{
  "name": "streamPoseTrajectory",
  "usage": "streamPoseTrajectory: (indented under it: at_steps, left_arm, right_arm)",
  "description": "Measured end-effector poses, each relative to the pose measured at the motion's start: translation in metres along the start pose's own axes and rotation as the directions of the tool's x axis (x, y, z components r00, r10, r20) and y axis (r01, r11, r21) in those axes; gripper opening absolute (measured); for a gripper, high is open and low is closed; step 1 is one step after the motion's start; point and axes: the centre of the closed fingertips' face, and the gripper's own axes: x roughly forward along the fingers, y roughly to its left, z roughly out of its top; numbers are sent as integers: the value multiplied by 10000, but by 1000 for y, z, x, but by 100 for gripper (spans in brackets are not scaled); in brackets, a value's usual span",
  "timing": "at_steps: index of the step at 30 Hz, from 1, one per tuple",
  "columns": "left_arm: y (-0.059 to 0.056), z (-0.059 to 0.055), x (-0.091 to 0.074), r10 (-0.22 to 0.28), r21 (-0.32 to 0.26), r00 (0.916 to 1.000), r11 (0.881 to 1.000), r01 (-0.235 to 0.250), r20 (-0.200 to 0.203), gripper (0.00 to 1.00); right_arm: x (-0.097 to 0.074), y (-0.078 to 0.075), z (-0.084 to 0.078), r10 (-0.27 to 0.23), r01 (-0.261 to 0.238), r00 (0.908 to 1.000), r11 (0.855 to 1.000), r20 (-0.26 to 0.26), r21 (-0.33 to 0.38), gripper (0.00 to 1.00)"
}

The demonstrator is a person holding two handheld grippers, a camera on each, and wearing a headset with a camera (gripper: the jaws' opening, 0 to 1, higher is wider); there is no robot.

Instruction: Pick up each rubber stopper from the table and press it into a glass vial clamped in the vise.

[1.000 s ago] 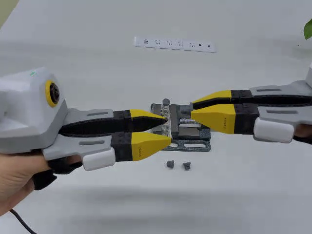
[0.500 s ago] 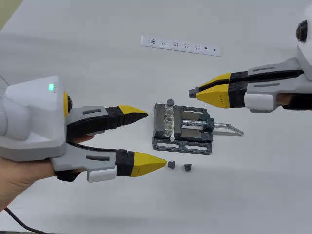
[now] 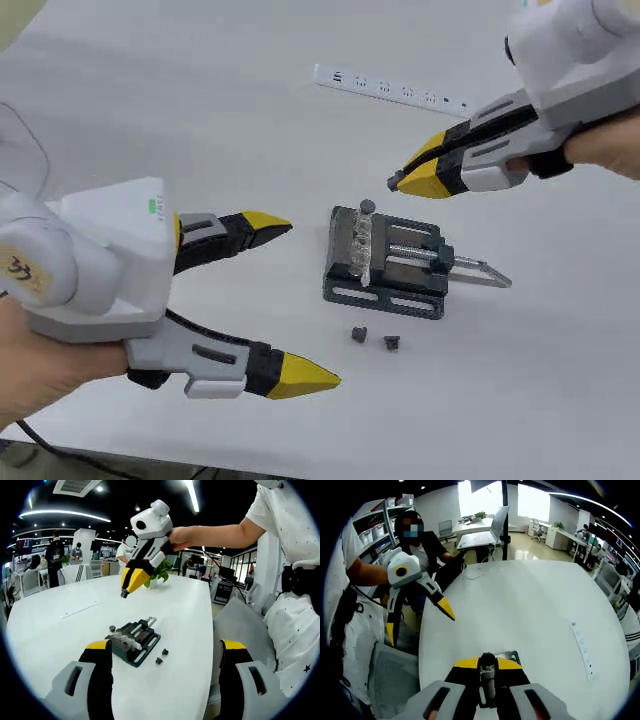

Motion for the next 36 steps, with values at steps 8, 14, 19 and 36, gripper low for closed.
streamPoseTrajectory:
  at_steps: [8, 14, 19, 36]
  left_arm:
    - [-2, -9, 0, 49, -13, 10000, 10000, -49, -18, 96]
    - [1, -14, -1, 141, -89, 9999, 9999, -141, -21, 99]
    - [3, -16, -3, 207, -132, 9998, 9997, -207, 19, 99]
    - [7, -19, -6, 337, -330, 9991, 9989, -328, 252, 99]
  right_arm:
    - [31, -12, -15, 141, -416, 9822, 9887, -1871, -1440, 5]
    - [49, -22, -26, 131, -648, 9663, 9789, -2572, -1939, 5]
    - [63, -28, -35, 110, -831, 9530, 9706, -3029, -2260, 5]
    - [84, -33, -53, 35, -1069, 9265, 9612, -3762, -2544, 5]
